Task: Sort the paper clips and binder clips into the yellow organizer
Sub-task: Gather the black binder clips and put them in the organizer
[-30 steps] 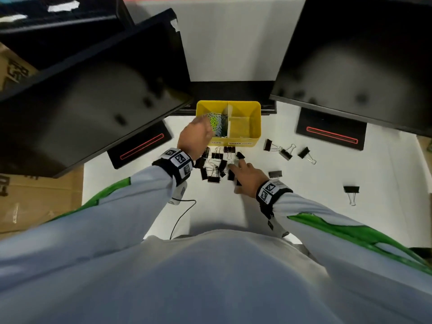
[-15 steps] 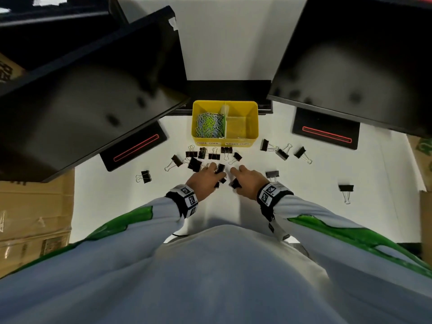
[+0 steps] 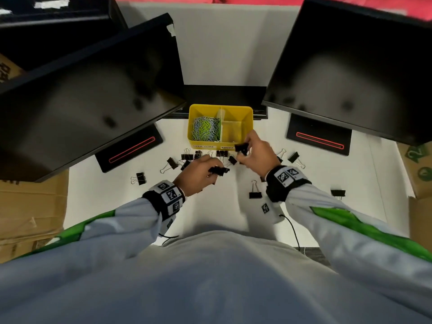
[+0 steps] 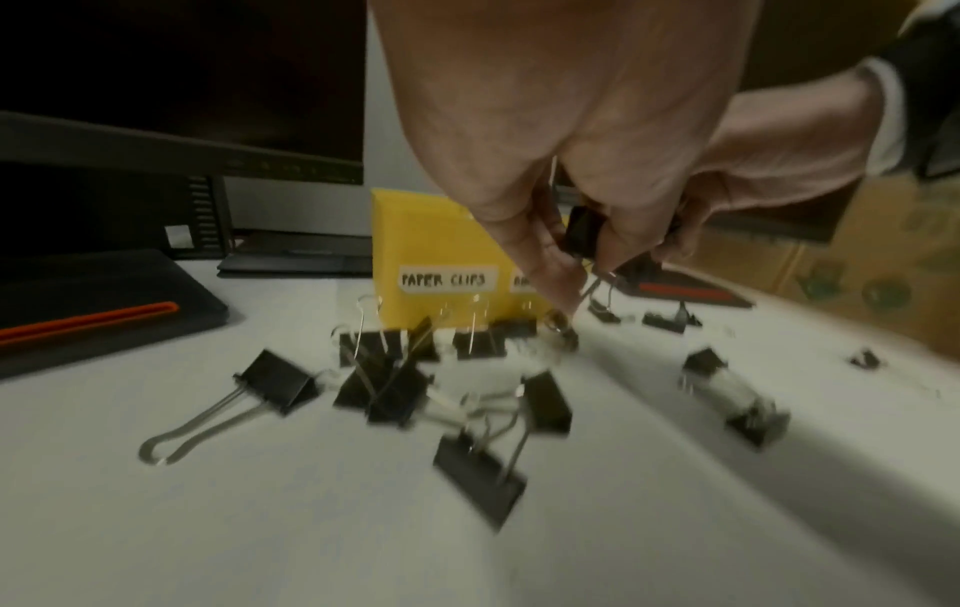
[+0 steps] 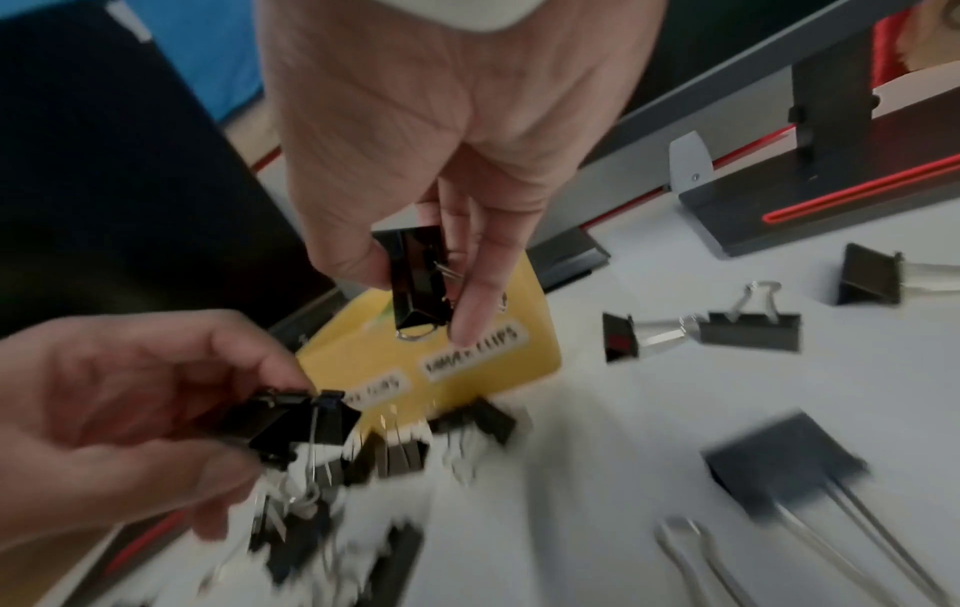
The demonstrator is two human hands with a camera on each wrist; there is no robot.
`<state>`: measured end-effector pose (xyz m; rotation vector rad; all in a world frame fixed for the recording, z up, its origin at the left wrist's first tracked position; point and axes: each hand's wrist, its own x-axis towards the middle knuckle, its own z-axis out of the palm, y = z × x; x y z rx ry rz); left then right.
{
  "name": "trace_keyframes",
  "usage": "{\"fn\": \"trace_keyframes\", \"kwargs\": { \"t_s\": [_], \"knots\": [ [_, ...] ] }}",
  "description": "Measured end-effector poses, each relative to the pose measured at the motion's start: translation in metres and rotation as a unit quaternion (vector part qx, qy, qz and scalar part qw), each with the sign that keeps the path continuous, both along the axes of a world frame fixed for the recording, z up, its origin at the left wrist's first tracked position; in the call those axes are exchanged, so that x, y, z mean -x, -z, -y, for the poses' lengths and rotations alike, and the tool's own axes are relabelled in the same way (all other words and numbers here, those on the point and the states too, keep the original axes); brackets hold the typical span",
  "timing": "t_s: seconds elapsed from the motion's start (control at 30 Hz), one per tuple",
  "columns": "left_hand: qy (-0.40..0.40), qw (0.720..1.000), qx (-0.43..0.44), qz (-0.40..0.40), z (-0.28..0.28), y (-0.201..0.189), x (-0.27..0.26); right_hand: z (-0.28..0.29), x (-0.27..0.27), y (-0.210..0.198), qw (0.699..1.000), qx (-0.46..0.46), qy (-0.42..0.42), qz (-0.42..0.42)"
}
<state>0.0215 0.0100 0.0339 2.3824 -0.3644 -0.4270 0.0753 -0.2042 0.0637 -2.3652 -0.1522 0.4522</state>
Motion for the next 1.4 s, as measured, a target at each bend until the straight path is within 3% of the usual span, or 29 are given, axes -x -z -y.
{"fn": "trace_keyframes", "kwargs": {
  "t_s": [0.17, 0.3, 0.5, 0.67, 0.77, 0.87, 0.93, 1.1, 1.4],
  "knots": [
    [-0.110, 0.991, 0.082, 0.000, 0.012, -0.045, -0.041, -0.005, -0.051, -0.016, 0.996, -0.019, 0.082, 0.009],
    [-0.174, 0.979, 0.108, 0.028, 0.032, -0.059, -0.082, -0.013, -0.078, -0.015, 0.990, -0.048, 0.121, -0.058],
    [-0.118, 0.993, 0.019, -0.004, 0.045, -0.038, -0.102, -0.011, -0.090, -0.002, 0.992, -0.010, 0.094, -0.088],
    [-0.084, 0.996, 0.031, 0.016, 0.015, -0.032, -0.068, -0.006, -0.047, -0.003, 0.991, 0.071, -0.024, 0.110],
    [-0.056, 0.998, -0.041, 0.001, -0.013, -0.008, -0.039, -0.015, -0.019, 0.012, 0.972, 0.117, -0.178, 0.102],
    [-0.058, 0.977, -0.205, -0.023, -0.038, 0.018, -0.018, -0.029, -0.006, 0.037, 0.942, 0.213, -0.258, 0.021],
    [-0.077, 0.956, -0.275, -0.065, -0.049, 0.028, -0.010, -0.037, -0.004, 0.052, 0.928, 0.254, -0.272, -0.026],
    [-0.101, 0.946, -0.264, -0.160, -0.055, 0.040, -0.013, -0.054, -0.007, 0.060, 0.925, 0.279, -0.246, -0.073],
    [-0.071, 0.963, -0.236, -0.104, -0.036, 0.051, -0.002, -0.037, 0.022, 0.066, 0.927, 0.279, -0.235, -0.092]
  ]
}}
